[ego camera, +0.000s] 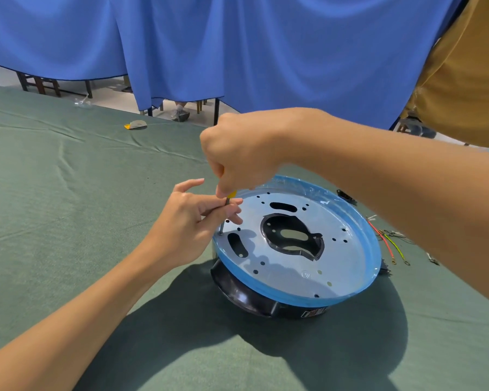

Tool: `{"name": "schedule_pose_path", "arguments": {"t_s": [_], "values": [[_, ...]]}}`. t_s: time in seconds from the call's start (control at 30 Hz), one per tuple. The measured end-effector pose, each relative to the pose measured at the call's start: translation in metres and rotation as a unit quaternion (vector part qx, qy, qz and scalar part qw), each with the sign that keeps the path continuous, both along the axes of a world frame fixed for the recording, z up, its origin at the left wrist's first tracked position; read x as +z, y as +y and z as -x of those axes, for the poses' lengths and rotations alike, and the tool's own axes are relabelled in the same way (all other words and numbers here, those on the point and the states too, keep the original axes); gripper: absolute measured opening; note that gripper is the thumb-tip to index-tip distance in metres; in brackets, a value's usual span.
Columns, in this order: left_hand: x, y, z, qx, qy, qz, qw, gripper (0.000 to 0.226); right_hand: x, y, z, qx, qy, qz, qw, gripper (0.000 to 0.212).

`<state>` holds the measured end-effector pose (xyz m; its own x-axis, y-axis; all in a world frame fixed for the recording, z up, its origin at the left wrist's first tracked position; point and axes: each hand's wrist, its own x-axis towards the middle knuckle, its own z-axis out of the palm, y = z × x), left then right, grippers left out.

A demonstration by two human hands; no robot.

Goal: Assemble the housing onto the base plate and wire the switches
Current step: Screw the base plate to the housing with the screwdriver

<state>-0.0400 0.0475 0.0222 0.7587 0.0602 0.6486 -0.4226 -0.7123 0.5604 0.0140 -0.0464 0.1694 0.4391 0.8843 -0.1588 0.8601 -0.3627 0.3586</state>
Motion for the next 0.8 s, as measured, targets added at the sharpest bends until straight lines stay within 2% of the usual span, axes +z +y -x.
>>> {"name": "schedule_pose_path", "arguments": {"t_s": [0.13,0.2,0.3,0.37,0.43,0.5,0.53,0.67,0.73,0.8], "values": [[-0.003,-0.001,-0.001,0.026,-0.013,-0.045,0.999,0.03,0.0,0.006,-0.007,-0.133,0.102,-0.008,0.986,0.03],[-0.006,-0.003,0.0,0.063,-0.04,-0.036,0.997,0.014,0.001,0.0,-0.011,-0.188,0.176,-0.036,0.966,0.025],[-0.004,-0.005,0.0,0.081,-0.052,-0.006,0.995,0.008,0.003,-0.013,-0.013,-0.219,0.259,-0.067,0.938,0.028],[-0.003,-0.003,-0.001,0.074,-0.044,-0.007,0.996,0.008,0.004,-0.016,-0.011,-0.181,0.222,-0.044,0.957,0.029],[-0.004,0.001,-0.002,0.068,-0.045,-0.007,0.997,0.008,0.007,-0.014,-0.009,-0.093,0.111,-0.005,0.989,0.026],[-0.006,0.003,-0.001,0.061,-0.048,-0.006,0.997,0.011,0.009,-0.009,-0.006,-0.001,0.013,0.023,1.0,0.019],[-0.006,0.003,0.0,0.055,-0.047,-0.007,0.997,0.014,0.01,-0.006,-0.005,0.026,-0.006,0.035,0.999,0.019],[-0.006,0.004,0.004,0.026,-0.037,-0.005,0.999,0.028,0.008,0.005,-0.001,0.041,0.006,0.035,0.999,0.046],[-0.008,0.004,0.005,0.021,-0.043,-0.018,0.999,0.028,0.003,0.009,0.0,0.028,0.014,0.027,0.999,0.044],[-0.011,0.003,0.006,0.037,-0.055,-0.029,0.997,0.023,0.001,0.014,-0.001,-0.029,0.031,0.025,0.999,0.034]]}}
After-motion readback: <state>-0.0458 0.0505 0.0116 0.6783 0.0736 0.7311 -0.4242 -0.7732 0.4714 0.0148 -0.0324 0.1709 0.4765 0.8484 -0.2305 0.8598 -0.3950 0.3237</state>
